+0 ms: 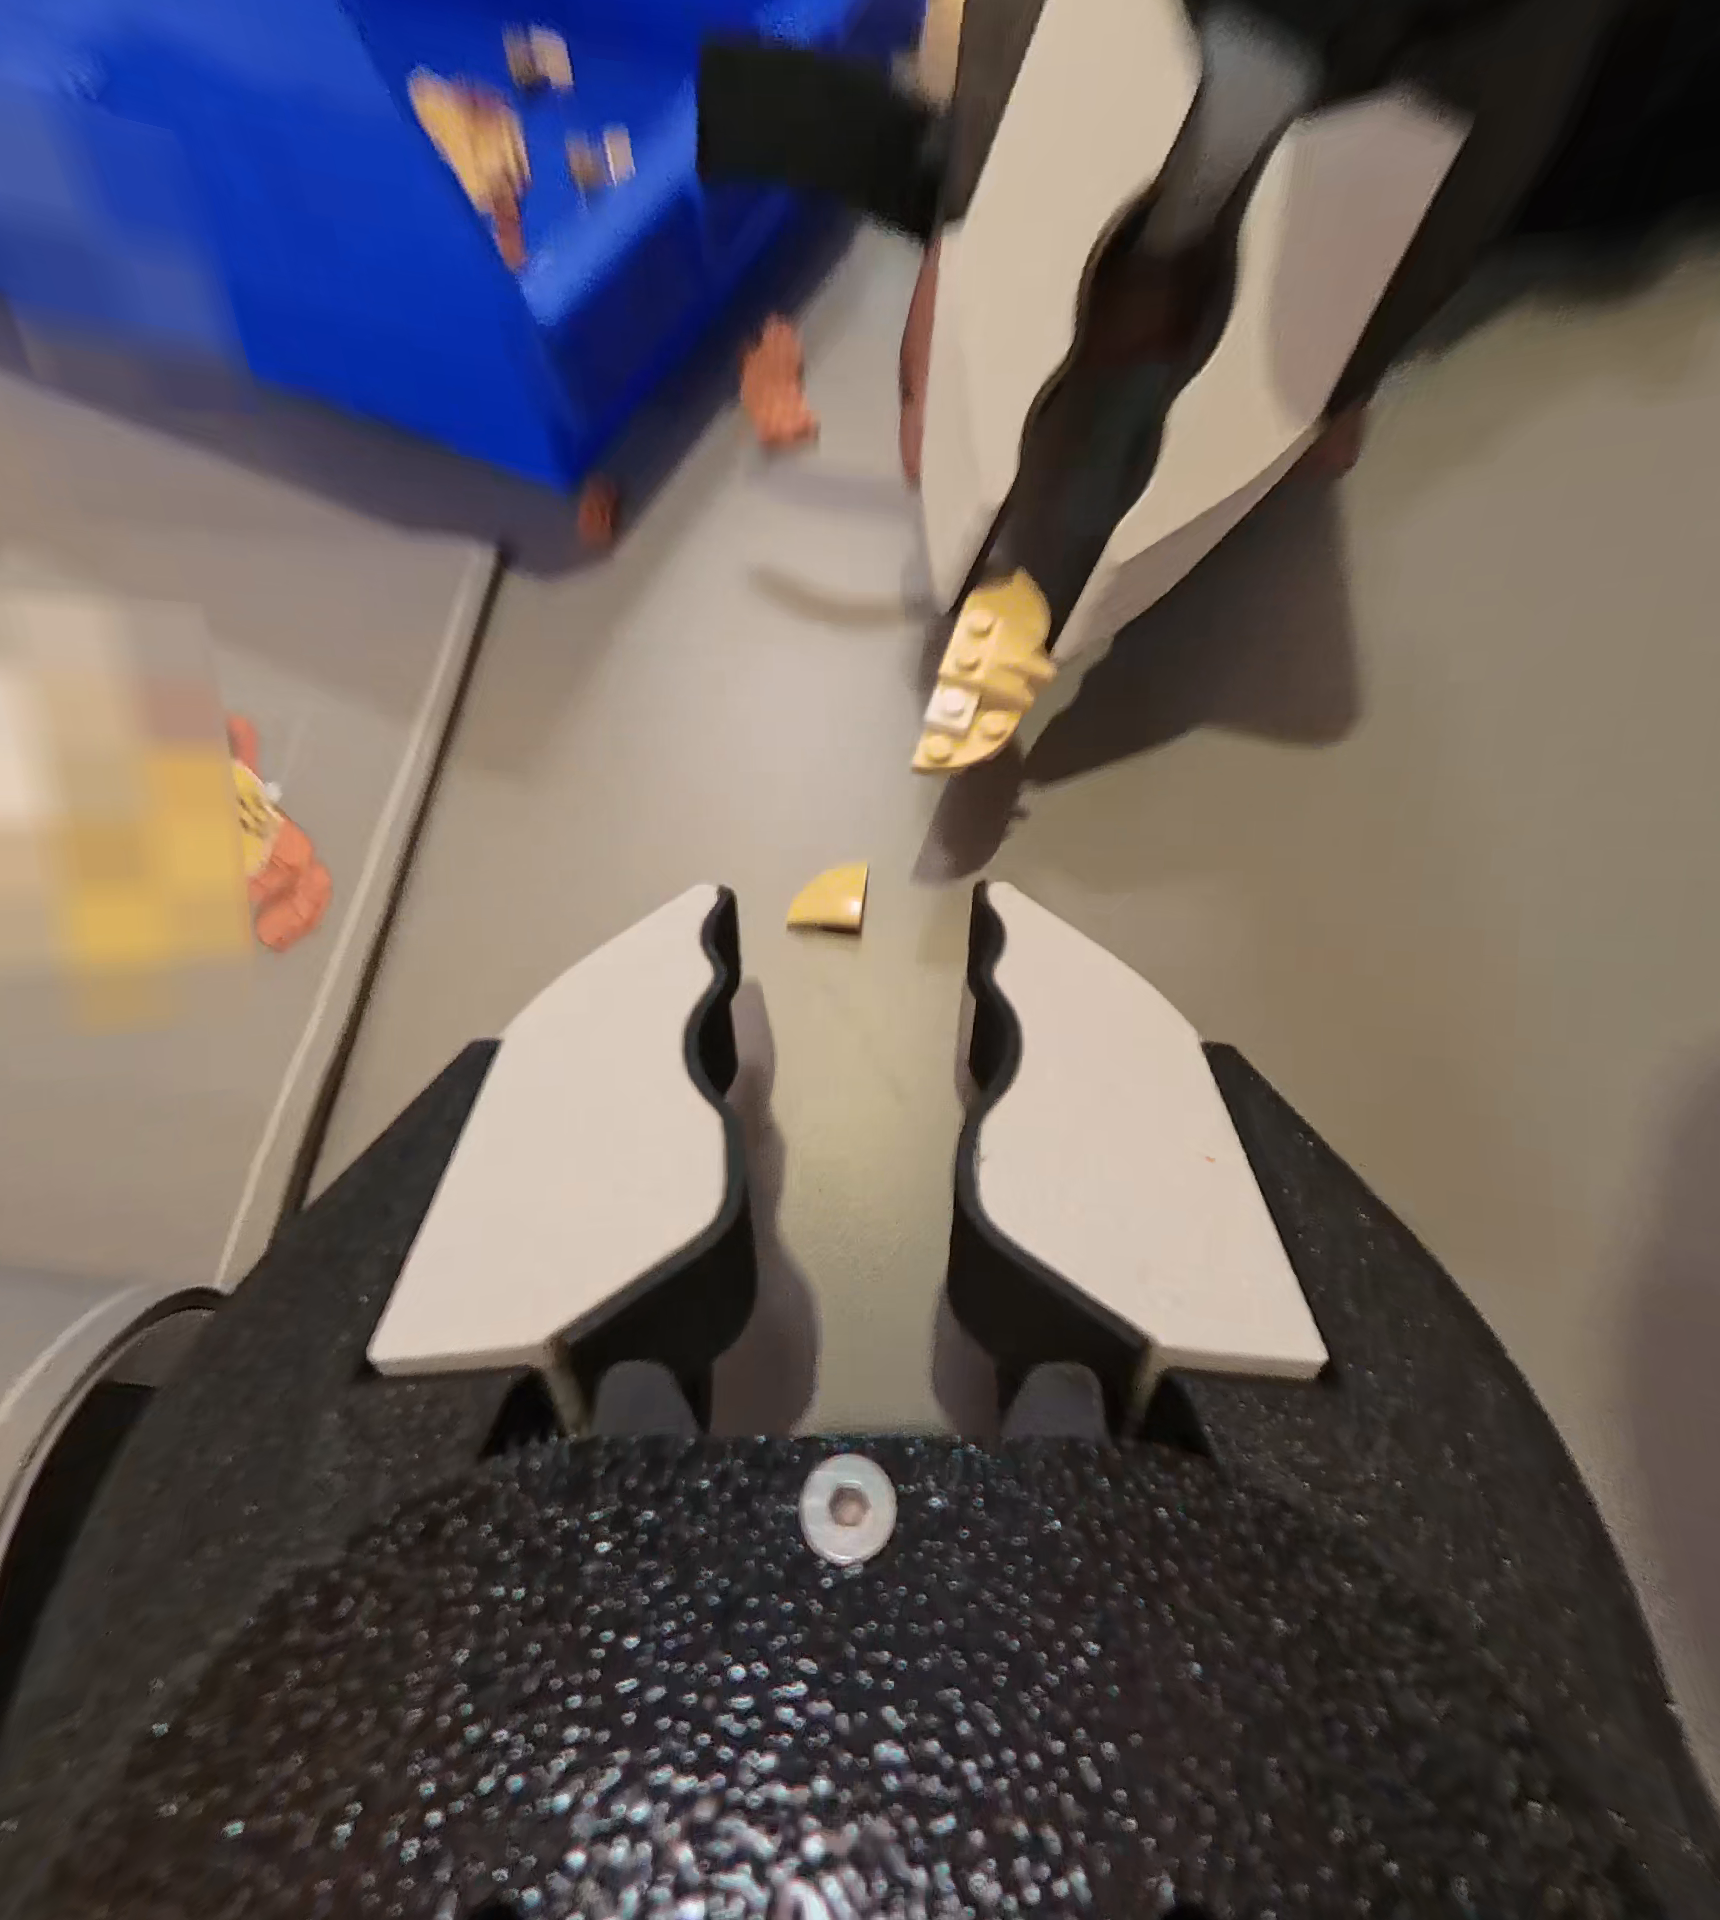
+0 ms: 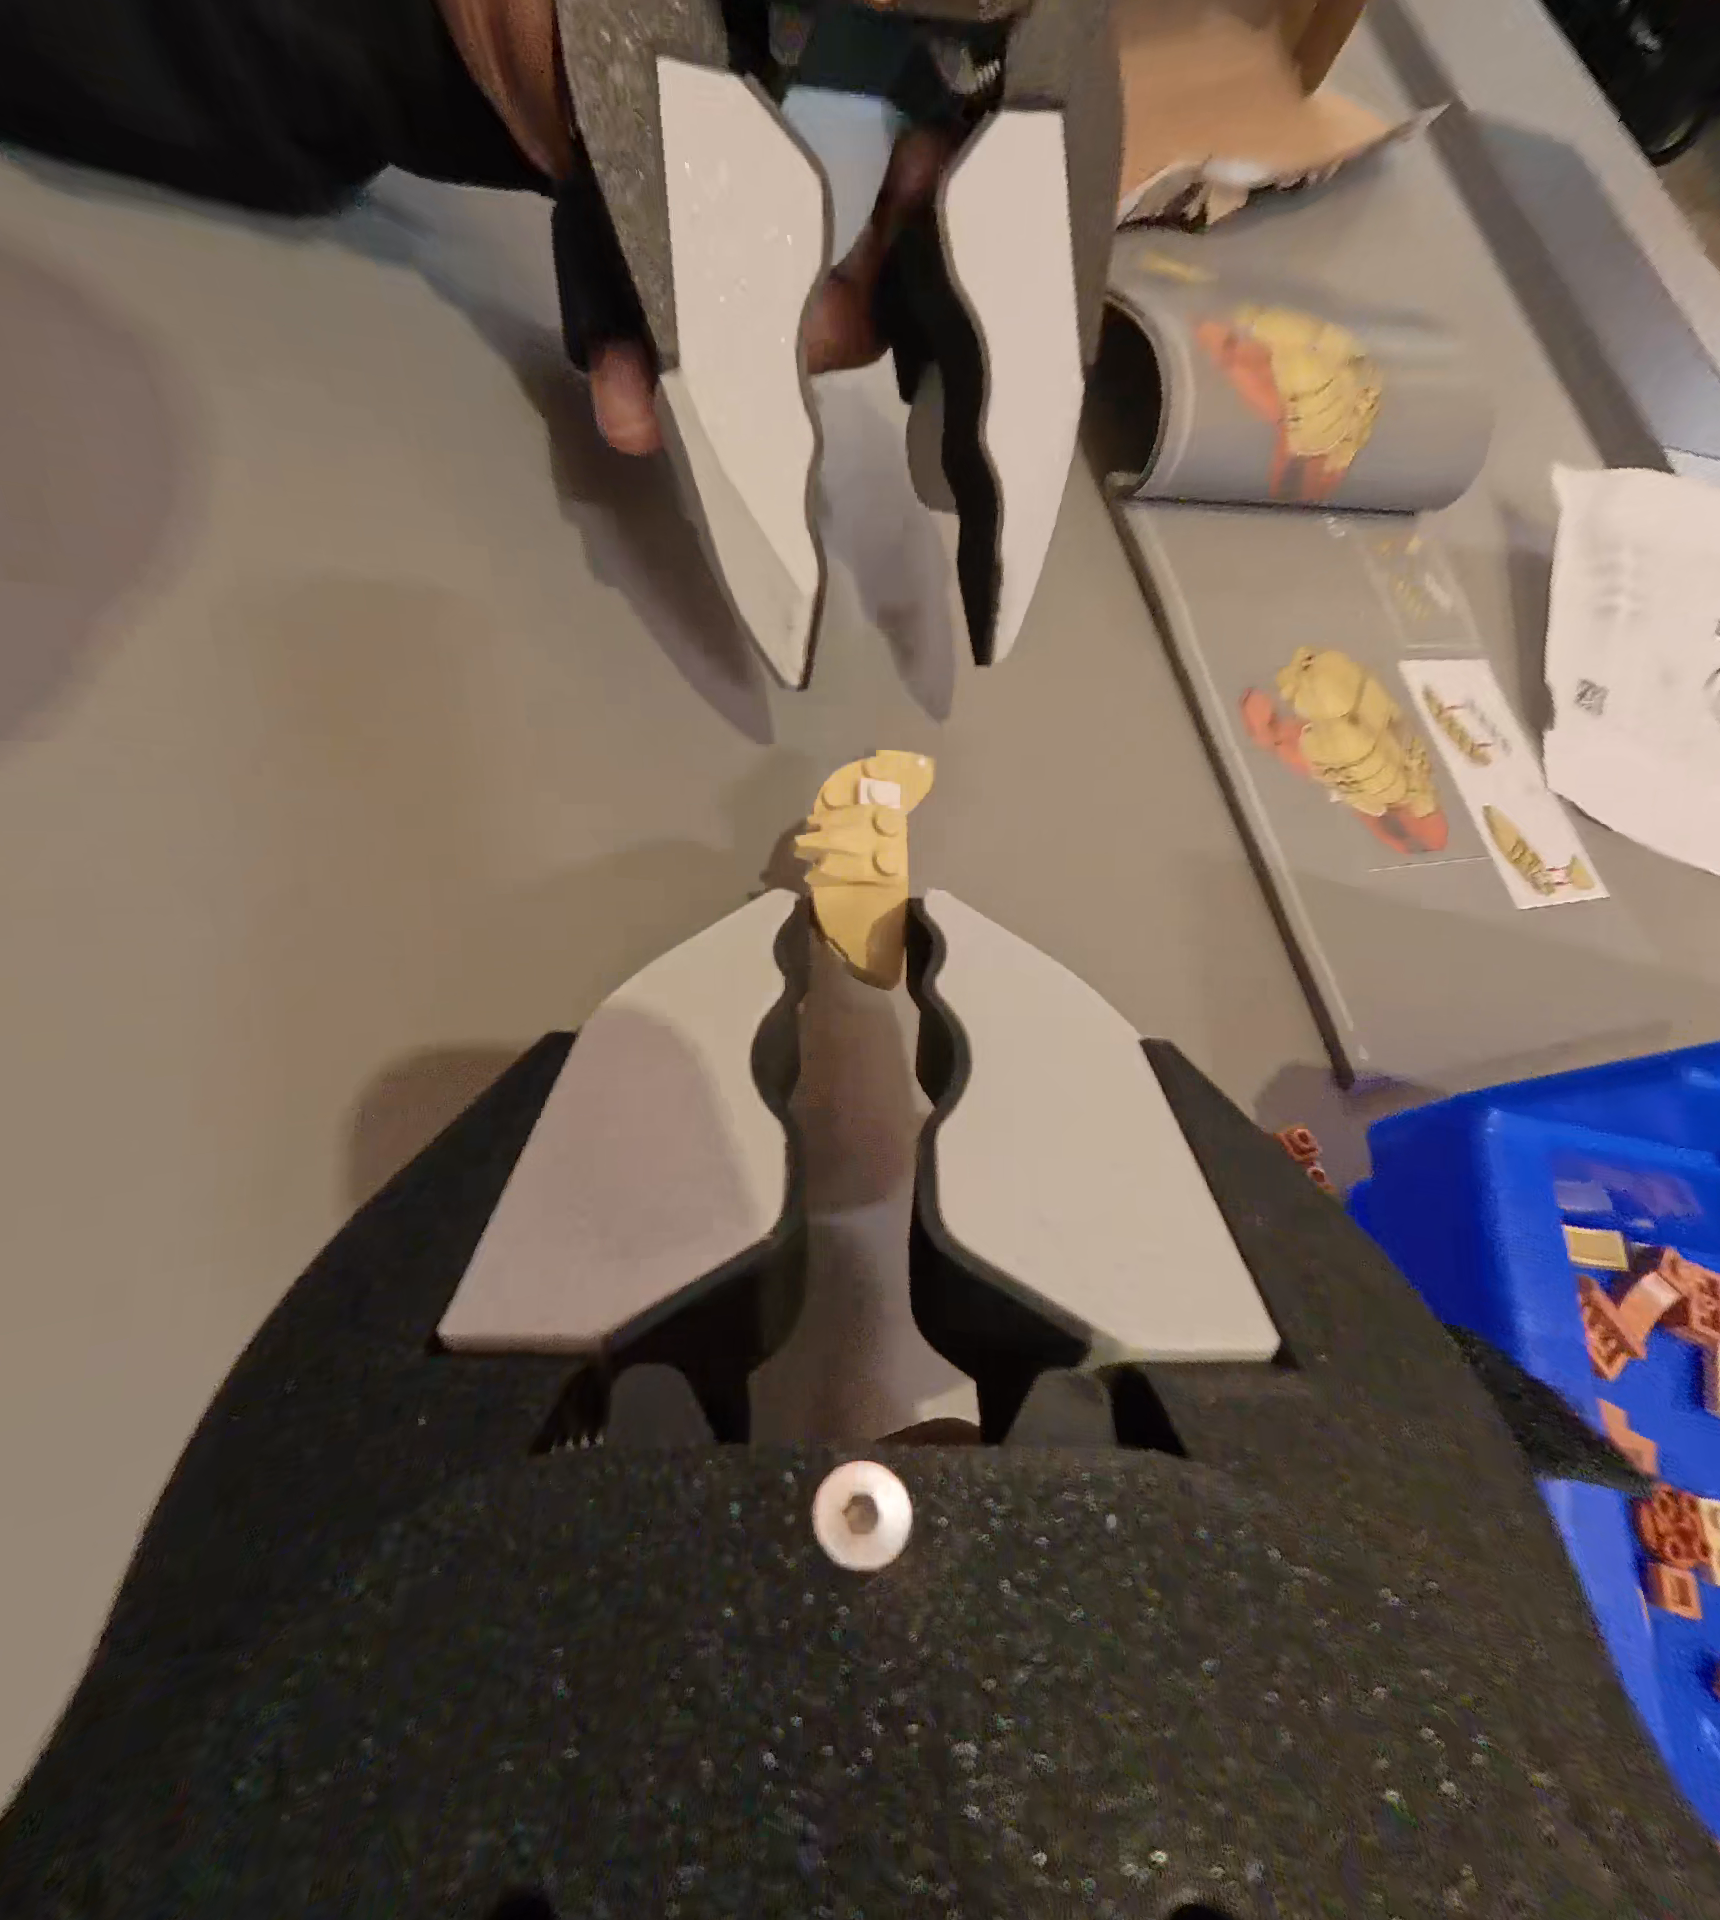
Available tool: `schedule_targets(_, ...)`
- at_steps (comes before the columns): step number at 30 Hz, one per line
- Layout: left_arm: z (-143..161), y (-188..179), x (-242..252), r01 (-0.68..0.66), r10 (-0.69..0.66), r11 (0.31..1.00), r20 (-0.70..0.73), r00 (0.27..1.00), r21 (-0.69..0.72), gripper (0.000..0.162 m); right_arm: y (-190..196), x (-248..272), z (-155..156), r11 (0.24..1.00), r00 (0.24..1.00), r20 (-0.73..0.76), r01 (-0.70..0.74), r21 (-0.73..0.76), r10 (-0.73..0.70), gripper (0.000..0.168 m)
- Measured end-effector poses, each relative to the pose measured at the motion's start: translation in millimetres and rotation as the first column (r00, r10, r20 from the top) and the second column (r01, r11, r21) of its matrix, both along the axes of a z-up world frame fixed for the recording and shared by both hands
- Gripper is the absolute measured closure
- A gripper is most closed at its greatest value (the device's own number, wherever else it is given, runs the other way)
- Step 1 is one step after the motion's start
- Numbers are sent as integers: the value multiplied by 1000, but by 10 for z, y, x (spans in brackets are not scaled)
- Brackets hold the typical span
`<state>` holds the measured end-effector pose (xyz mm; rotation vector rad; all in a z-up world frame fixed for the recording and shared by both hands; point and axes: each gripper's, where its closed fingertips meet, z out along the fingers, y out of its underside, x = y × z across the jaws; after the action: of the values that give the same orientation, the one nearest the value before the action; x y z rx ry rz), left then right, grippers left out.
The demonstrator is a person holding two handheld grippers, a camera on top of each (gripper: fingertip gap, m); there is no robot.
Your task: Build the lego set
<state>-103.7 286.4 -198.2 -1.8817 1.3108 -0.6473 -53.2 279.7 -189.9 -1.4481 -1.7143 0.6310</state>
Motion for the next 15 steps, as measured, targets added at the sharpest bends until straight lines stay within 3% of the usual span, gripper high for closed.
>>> schedule_targets(5,-238,22,-3,-2,0,1000,-146,989,-15,125,-10,16,-115,1000,999,48,-22,11,21,151)
schedule_targets(12,-252,33,67,53,-58,998,-149,987,-35,133,-3,51,-236,999,993,110,-33,1,33,151)
schedule_targets(15,-257,-22,104,84,-92,995,-145,985,-57,146,22,64,-244,1000,993,116,-18,-8,19,151)
